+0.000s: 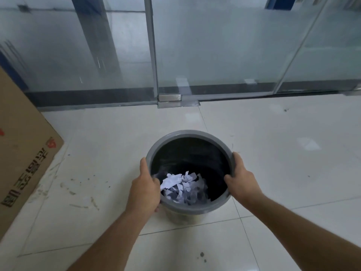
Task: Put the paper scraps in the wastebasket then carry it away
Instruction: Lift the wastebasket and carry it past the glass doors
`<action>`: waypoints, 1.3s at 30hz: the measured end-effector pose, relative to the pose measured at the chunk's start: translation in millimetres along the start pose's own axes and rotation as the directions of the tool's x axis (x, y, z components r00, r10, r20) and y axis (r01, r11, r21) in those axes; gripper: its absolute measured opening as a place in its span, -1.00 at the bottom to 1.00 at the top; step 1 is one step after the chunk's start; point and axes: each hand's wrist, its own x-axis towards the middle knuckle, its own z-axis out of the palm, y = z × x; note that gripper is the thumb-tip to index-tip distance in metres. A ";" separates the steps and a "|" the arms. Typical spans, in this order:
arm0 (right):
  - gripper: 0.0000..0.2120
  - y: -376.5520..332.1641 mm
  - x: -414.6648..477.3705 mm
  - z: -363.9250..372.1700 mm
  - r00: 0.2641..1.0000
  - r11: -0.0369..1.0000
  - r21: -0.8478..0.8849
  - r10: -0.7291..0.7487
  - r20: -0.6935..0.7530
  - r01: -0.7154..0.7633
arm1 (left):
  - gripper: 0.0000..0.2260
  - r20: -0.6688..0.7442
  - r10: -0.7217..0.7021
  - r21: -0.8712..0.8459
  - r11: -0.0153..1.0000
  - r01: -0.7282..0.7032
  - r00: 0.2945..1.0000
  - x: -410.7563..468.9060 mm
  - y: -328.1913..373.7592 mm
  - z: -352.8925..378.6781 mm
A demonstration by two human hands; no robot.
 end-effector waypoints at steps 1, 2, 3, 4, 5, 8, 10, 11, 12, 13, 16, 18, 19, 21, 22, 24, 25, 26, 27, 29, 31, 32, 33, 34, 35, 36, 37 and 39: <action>-0.40 -13.2 -5.3 -12.9 1.000 1.000 0.003 -0.001 0.010 0.001 | -0.51 0.006 -0.012 -0.007 1.000 0.012 1.000 -8.9 10.5 -13.5; -0.43 -29.3 -11.1 -28.6 1.000 1.000 0.003 -0.003 0.018 0.003 | -0.51 0.012 -0.025 -0.013 1.000 0.025 1.000 -17.9 24.5 -29.7; -0.46 -49.0 -17.3 -47.5 1.000 1.000 0.003 -0.004 0.026 0.004 | -0.51 0.016 -0.037 -0.017 0.999 0.037 0.999 -27.0 42.3 -48.7; -0.49 -72.0 -23.8 -69.3 1.000 1.000 0.004 -0.007 0.030 0.007 | -0.51 0.018 -0.044 -0.019 0.999 0.044 0.999 -35.8 63.9 -70.5; -0.51 -98.5 -30.4 -94.1 0.999 1.000 0.011 -0.012 0.031 0.011 | -0.52 0.019 -0.041 -0.019 0.999 0.041 0.999 -44.4 89.5 -95.4; -0.54 -191.5 -50.9 -181.8 0.999 0.998 0.042 -0.046 0.015 0.045 | -0.55 0.008 0.015 -0.008 1.000 -0.015 1.000 -71.3 183.9 -185.2; -0.50 -260.9 -64.2 -247.4 0.996 0.994 0.066 -0.087 -0.018 0.088 | -0.56 -0.019 0.072 0.000 0.997 -0.072 0.997 -91.0 258.1 -254.1; -0.48 -297.1 -70.8 -281.6 0.993 0.991 0.080 -0.109 -0.036 0.111 | -0.54 -0.034 0.096 0.007 0.995 -0.096 0.995 -101.2 296.9 -289.7; -0.48 -333.0 -77.4 -316.6 0.990 0.987 0.093 -0.130 -0.053 0.135 | -0.50 -0.047 0.113 0.018 0.994 -0.112 0.992 -111.7 336.0 -324.6; -0.49 -369.0 -83.5 -352.1 0.986 0.982 0.103 -0.151 -0.072 0.158 | -0.47 -0.062 0.129 0.031 0.991 -0.127 0.990 -122.3 375.1 -359.1; -0.48 -472.8 -101.5 -455.0 0.972 0.970 0.111 -0.202 -0.122 0.215 | -0.44 -0.140 0.189 0.042 0.982 -0.184 0.972 -156.4 486.0 -456.2; -0.48 -533.6 -114.7 -519.0 0.958 0.961 0.112 -0.234 -0.163 0.254 | -0.49 -0.200 0.240 0.005 0.970 -0.244 0.950 -181.0 552.1 -512.9; -0.48 -559.8 -122.4 -548.2 0.952 0.954 0.127 -0.247 -0.184 0.272 | -0.52 -0.222 0.265 -0.003 0.962 -0.273 0.938 -193.6 581.3 -537.8; -0.46 -603.7 -138.5 -598.8 0.946 0.942 0.169 -0.253 -0.205 0.289 | -0.56 -0.251 0.304 0.010 0.950 -0.312 0.919 -217.9 630.2 -580.5; -0.44 -620.6 -146.1 -619.4 0.942 0.938 0.180 -0.258 -0.213 0.297 | -0.58 -0.258 0.318 0.014 0.945 -0.326 0.912 -228.7 649.2 -597.6; -0.43 -643.8 -159.3 -650.0 0.937 0.930 0.184 -0.279 -0.210 0.318 | -0.63 -0.271 0.343 0.025 0.937 -0.349 0.900 -247.2 675.2 -622.0; -0.44 -650.9 -165.1 -660.2 0.936 0.926 0.191 -0.286 -0.204 0.325 | -0.67 -0.281 0.352 0.031 0.933 -0.358 0.893 -254.9 684.1 -630.3; -0.45 -655.5 -170.2 -667.0 0.937 0.922 0.204 -0.289 -0.199 0.328 | -0.69 -0.291 0.357 0.033 0.931 -0.364 0.887 -261.3 690.4 -636.3; -0.45 -657.8 -174.2 -670.9 0.938 0.920 0.218 -0.286 -0.196 0.326 | -0.69 -0.297 0.360 0.033 0.930 -0.367 0.885 -266.1 694.5 -640.4; -0.47 -658.6 -179.6 -672.3 0.943 0.918 0.242 -0.272 -0.191 0.314 | -0.65 -0.292 0.358 0.040 0.931 -0.363 0.887 -273.4 697.5 -644.4; -0.54 -656.4 -184.7 -668.6 0.952 0.915 0.279 -0.249 -0.180 0.292 | -0.61 -0.277 0.353 0.052 0.934 -0.353 0.894 -277.9 695.5 -645.3; -0.58 -654.7 -186.9 -665.9 0.956 0.912 0.298 -0.239 -0.171 0.282 | -0.61 -0.269 0.350 0.055 0.936 -0.348 0.897 -278.7 693.6 -645.1; -0.61 -652.9 -188.3 -663.2 0.959 0.911 0.309 -0.233 -0.163 0.274 | -0.62 -0.261 0.346 0.057 0.937 -0.344 0.901 -279.0 691.5 -645.1; -0.64 -651.2 -189.5 -660.8 0.960 0.911 0.313 -0.229 -0.160 0.270 | -0.62 -0.253 0.343 0.058 0.939 -0.340 0.905 -278.9 689.9 -645.2; -0.66 -649.3 -190.7 -659.6 0.961 0.912 0.314 -0.225 -0.160 0.266 | -0.63 -0.242 0.341 0.055 0.940 -0.338 0.908 -278.3 689.1 -644.9; -0.67 -646.9 -192.3 -658.8 0.962 0.913 0.314 -0.219 -0.161 0.261 | -0.63 -0.230 0.341 0.047 0.939 -0.340 0.911 -277.4 688.6 -643.9; -0.68 -644.0 -193.9 -659.4 0.963 0.914 0.315 -0.212 -0.164 0.255 | -0.64 -0.218 0.345 0.037 0.938 -0.346 0.913 -276.1 688.7 -642.0; -0.70 -635.2 -197.6 -665.1 0.965 0.919 0.310 -0.195 -0.174 0.242 | -0.66 -0.193 0.364 0.023 0.930 -0.366 0.911 -272.9 692.5 -634.7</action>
